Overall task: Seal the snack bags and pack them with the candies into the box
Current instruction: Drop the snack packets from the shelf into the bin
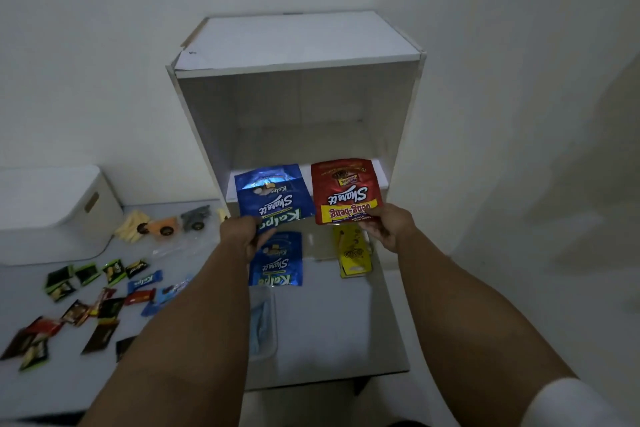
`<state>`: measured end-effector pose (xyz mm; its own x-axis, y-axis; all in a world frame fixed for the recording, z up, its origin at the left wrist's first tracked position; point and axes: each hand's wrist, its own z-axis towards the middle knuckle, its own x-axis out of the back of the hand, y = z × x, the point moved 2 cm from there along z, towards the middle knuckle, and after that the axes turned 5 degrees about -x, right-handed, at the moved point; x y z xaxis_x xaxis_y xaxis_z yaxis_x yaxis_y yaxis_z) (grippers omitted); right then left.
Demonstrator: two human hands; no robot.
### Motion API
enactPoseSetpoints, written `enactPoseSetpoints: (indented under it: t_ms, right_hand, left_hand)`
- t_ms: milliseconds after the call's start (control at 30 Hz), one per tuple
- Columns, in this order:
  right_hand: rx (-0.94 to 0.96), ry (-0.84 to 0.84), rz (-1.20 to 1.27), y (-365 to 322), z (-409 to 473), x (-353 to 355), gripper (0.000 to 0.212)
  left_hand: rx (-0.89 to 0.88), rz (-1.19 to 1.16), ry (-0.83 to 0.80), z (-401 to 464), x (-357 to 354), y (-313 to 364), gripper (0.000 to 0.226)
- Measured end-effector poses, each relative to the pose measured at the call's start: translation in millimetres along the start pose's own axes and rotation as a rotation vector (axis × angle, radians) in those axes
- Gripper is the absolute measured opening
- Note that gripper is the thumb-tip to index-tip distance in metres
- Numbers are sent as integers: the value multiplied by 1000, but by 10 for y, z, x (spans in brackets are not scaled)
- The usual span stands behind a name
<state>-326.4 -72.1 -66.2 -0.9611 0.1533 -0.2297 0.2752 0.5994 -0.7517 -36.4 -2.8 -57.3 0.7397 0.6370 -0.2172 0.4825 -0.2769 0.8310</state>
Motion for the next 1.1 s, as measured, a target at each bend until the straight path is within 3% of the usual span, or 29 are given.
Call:
enactPoseSetpoints:
  t_ms: [200, 367, 533, 767, 900, 1100]
  right_hand:
    - [65, 48, 38, 324, -270, 274, 15]
    - [104, 229, 28, 698, -701, 589, 18]
    - [139, 420, 78, 1265, -1452, 911, 18]
    - [-3, 722, 72, 2411, -2436, 1580, 19]
    - [-99, 815, 18, 2928, -2916, 1805, 20]
    - [-212, 872, -1, 3586, -3007, 2149, 13]
  left_hand:
    - [7, 30, -58, -427, 166, -284, 23]
    - [-9, 163, -131, -683, 397, -585, 29]
    - [2, 329, -325, -1075, 477, -1009, 22]
    - [175, 565, -590, -1639, 575, -1891, 21]
    - [233, 744, -692, -1884, 656, -2447, 11]
    - [367, 935, -825, -2020, 656, -3169, 14]
